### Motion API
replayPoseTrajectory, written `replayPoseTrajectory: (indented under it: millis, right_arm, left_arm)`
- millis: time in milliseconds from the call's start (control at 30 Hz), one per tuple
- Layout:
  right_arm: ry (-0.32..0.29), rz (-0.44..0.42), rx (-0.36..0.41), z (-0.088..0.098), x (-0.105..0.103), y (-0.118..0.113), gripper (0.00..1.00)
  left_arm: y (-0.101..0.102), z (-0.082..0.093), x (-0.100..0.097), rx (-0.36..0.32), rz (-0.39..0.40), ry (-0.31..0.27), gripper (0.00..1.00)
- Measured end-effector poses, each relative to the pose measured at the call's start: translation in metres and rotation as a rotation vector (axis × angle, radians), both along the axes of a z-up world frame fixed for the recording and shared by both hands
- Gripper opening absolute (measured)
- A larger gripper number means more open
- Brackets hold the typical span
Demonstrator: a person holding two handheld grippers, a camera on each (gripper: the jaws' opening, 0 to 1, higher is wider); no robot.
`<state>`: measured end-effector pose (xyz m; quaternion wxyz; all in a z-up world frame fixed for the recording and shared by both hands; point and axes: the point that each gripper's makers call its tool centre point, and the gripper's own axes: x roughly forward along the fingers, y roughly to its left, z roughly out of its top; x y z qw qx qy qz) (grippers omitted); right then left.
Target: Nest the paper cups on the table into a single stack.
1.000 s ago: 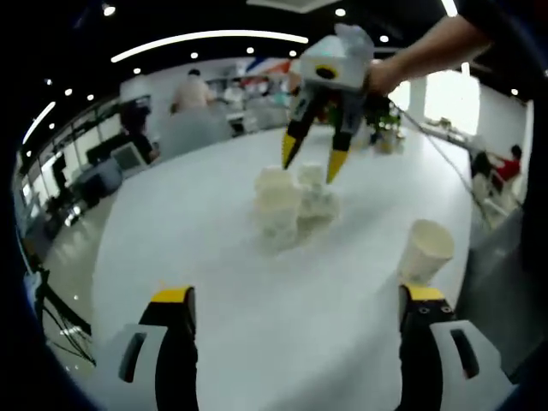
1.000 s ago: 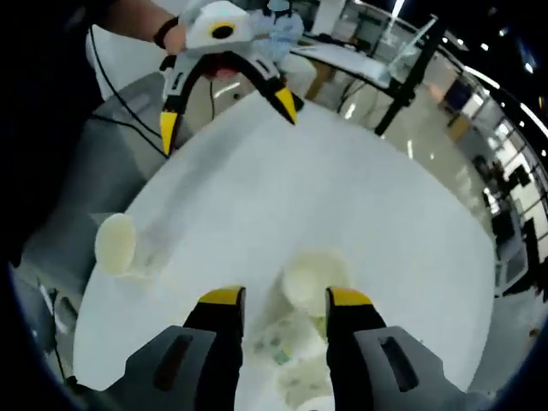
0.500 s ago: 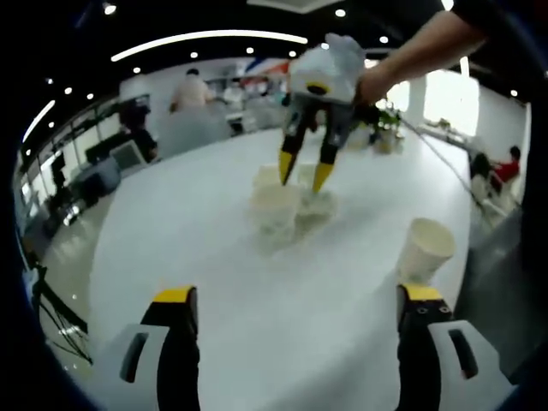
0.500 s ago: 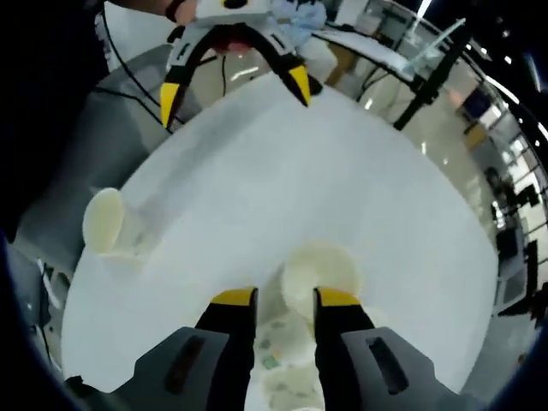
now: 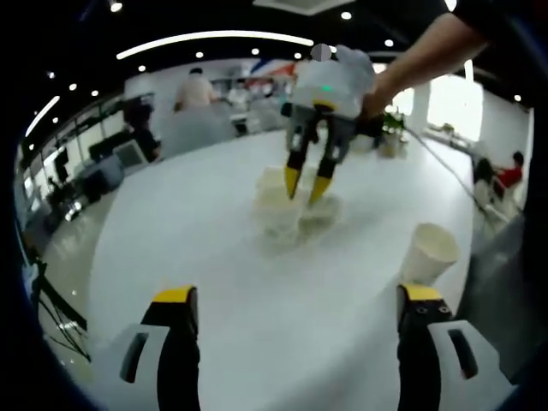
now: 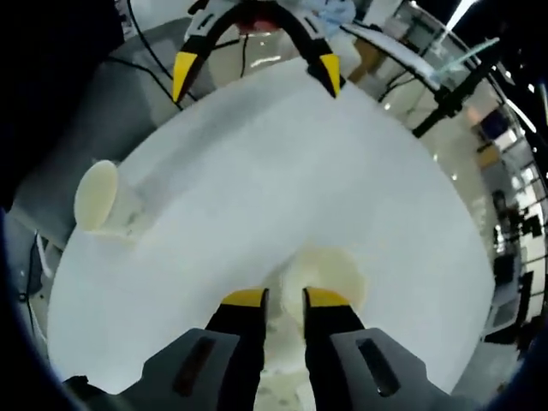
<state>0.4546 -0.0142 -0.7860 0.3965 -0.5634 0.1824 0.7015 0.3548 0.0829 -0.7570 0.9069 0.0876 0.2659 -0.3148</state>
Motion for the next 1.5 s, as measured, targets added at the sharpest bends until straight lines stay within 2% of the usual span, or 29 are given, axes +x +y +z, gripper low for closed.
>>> replayPoseTrajectory:
  millis: [200,567,900,1133,1500]
  right_arm:
    - [-0.018,0.028,-0.008,-0.0046,0.0004,0.0021,0.09]
    - [-0.008,0.055,-0.028,-0.009,-0.0053,0.0032,0.0]
    - [-0.005,0.062,-0.031,-0.0102,-0.0075,0.0054,0.0]
    - [-0.024,0.081,-0.026,-0.0101,-0.0055,0.0057,0.0]
    - [-0.038,0.079,-0.006,-0.003,-0.0028,0.0054,0.0]
  left_arm:
    - [0.0009,-0.0027,-0.0035,-0.001,0.003,0.005,0.96]
    - [-0.0003,-0.0026,-0.0054,-0.008,0.011,0.005,0.96]
    - [0.0032,-0.0041,-0.0059,-0.009,0.013,0.003,0.95]
    - [0.0018,-0.0054,-0.0056,-0.009,0.013,0.007,0.95]
    - [0.0004,-0.0022,-0.0014,-0.011,0.017,-0.001,0.95]
